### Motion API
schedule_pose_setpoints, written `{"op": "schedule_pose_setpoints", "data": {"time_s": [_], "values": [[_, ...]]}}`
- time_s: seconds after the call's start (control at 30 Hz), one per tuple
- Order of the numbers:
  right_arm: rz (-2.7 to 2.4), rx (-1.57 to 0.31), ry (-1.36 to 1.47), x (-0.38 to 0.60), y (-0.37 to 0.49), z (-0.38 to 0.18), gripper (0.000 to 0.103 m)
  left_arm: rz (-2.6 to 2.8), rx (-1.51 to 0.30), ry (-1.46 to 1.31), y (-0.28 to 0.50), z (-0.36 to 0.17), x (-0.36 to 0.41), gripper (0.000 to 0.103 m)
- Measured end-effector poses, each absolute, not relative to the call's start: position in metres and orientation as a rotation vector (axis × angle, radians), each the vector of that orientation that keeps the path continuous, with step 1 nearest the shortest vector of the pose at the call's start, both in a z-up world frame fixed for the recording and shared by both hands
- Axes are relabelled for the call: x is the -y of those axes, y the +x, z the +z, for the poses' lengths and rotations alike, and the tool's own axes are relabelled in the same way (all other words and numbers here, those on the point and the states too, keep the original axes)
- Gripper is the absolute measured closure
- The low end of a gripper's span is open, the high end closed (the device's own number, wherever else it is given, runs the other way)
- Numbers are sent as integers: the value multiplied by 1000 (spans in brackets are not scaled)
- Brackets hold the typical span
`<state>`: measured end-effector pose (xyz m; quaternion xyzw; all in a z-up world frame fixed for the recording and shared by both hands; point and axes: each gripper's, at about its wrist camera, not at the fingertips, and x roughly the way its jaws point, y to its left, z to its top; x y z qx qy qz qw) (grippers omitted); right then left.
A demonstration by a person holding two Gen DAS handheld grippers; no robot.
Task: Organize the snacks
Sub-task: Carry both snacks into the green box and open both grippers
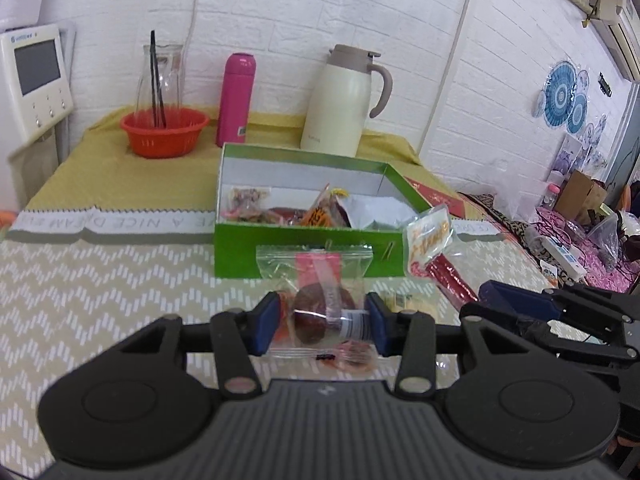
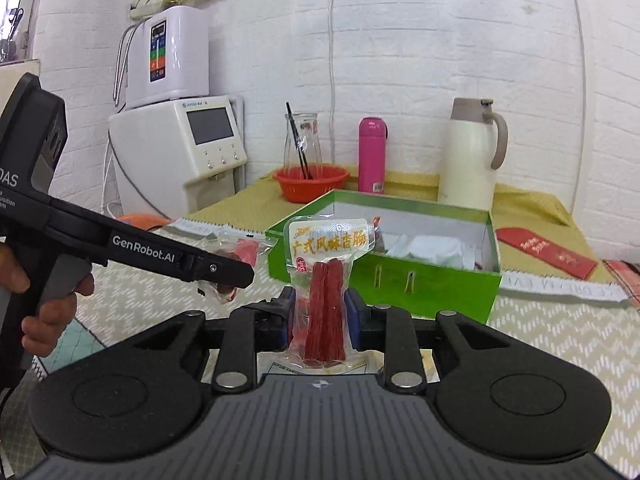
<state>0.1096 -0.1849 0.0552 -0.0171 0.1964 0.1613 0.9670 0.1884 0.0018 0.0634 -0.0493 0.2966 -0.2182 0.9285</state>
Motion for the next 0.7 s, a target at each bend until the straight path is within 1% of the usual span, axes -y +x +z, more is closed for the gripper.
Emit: {"op": "schedule_pose_setpoints", "data": {"time_s": [0.23, 0.43, 0.7], "values": [[266, -367, -89, 192, 164, 73, 56, -386, -570, -86, 240, 86, 0, 59], [211, -392, -92, 206, 210, 66, 55, -325, -576, -88, 283, 92, -2, 59], [152, -413, -81, 217, 253, 55, 54, -302, -604, -86, 337, 87, 9, 59]]}}
